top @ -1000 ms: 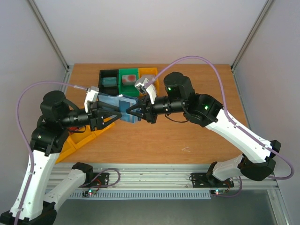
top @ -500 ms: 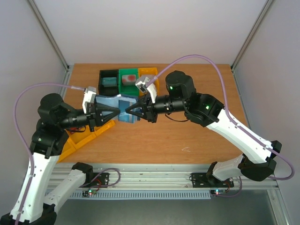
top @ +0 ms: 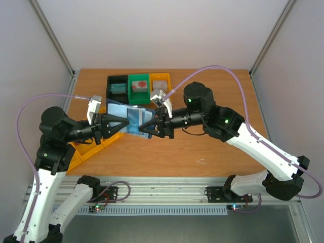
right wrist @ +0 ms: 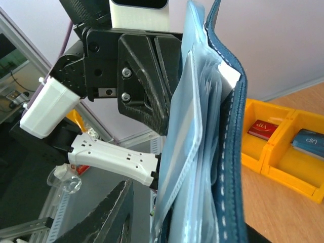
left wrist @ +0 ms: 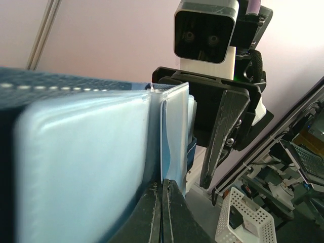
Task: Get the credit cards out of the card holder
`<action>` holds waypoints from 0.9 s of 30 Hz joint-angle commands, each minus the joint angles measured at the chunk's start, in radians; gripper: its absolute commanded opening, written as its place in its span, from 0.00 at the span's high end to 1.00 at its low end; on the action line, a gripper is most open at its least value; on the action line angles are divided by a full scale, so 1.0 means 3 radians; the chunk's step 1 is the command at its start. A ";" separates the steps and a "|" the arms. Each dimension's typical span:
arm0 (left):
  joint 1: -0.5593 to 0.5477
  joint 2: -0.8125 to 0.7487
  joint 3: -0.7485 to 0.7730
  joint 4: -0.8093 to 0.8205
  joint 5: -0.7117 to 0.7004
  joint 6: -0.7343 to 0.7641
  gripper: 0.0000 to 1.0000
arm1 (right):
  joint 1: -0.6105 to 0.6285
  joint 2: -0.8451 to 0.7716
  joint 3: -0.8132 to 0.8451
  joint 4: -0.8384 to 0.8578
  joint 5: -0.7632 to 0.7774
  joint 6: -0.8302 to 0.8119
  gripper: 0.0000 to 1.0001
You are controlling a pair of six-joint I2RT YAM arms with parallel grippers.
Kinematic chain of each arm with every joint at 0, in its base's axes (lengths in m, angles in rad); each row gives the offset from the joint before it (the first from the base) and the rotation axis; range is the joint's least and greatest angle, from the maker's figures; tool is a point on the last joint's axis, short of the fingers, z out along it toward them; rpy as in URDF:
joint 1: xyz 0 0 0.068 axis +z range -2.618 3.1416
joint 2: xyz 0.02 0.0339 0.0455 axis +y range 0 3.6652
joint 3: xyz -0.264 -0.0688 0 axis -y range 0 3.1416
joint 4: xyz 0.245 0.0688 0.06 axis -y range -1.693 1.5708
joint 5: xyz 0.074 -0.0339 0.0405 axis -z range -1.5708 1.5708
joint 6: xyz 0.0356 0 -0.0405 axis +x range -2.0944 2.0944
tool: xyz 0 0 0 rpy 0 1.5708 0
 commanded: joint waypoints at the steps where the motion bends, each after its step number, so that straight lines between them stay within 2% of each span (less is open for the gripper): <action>1: 0.0092 -0.0041 -0.0085 0.0444 0.0018 -0.0255 1.00 | -0.0042 -0.0154 -0.0029 0.0080 -0.0293 -0.0072 0.68; 6: 0.0117 -0.0081 -0.0130 0.0507 0.0099 -0.0268 1.00 | -0.0087 -0.0230 -0.0050 -0.0005 -0.0283 -0.0121 0.76; 11: 0.0126 -0.0120 -0.0104 0.0370 0.0121 -0.0127 1.00 | -0.0100 -0.0242 -0.0041 -0.0071 -0.0284 -0.0134 0.95; 13: 0.0132 -0.0134 -0.0071 0.0275 0.0120 -0.0063 1.00 | -0.0116 -0.0262 -0.0048 -0.0108 -0.0260 -0.0139 0.99; 20: 0.0152 -0.0125 0.0069 -0.0308 -0.0018 0.0470 1.00 | -0.0274 -0.0434 -0.0112 -0.0259 -0.0125 -0.0147 0.99; 27: 0.0158 -0.0140 0.0097 -0.0392 -0.0137 0.0674 1.00 | -0.0383 -0.0607 -0.0247 -0.0359 -0.0072 -0.0124 0.99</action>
